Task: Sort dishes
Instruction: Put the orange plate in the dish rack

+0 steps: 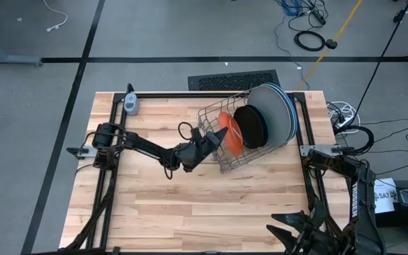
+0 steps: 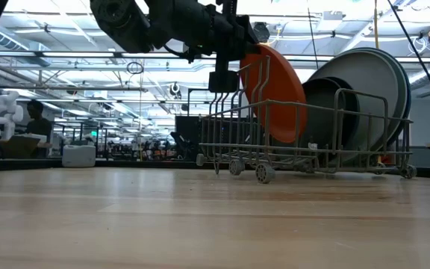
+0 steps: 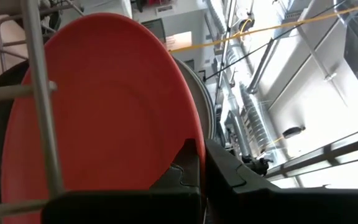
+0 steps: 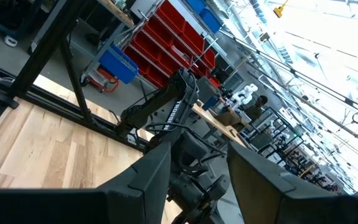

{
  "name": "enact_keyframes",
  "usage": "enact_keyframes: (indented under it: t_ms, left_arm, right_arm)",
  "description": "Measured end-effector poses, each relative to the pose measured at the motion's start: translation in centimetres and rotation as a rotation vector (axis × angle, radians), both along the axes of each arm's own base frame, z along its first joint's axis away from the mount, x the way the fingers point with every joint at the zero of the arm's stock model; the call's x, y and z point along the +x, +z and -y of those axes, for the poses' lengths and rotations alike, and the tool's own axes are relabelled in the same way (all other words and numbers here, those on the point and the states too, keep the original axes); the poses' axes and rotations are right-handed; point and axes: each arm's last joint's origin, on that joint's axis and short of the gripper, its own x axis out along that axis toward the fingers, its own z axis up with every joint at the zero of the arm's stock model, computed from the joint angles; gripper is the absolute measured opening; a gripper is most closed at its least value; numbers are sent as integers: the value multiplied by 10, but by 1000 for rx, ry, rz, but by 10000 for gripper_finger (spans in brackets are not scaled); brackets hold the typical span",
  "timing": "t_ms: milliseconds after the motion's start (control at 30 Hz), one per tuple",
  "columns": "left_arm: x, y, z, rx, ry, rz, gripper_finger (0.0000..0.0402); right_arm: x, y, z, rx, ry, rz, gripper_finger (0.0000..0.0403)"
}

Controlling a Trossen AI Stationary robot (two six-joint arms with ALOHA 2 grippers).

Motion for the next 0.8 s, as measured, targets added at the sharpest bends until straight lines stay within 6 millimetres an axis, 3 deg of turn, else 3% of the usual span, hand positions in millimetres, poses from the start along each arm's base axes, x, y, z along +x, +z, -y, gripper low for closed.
enact_keyframes:
  t_ms: [233,433,800]
  left_arm:
    - [-3,13,-6,41,8,103,0]
    - [-7,25,-10,141,-4,170,0]
    - [-16,43,-23,216,-34,374,0]
  right_arm:
    - [2,0,1,29,-4,1,153]
    - [16,-2,8,60,-27,-57,153]
    - [65,-12,42,356,-127,-295,153]
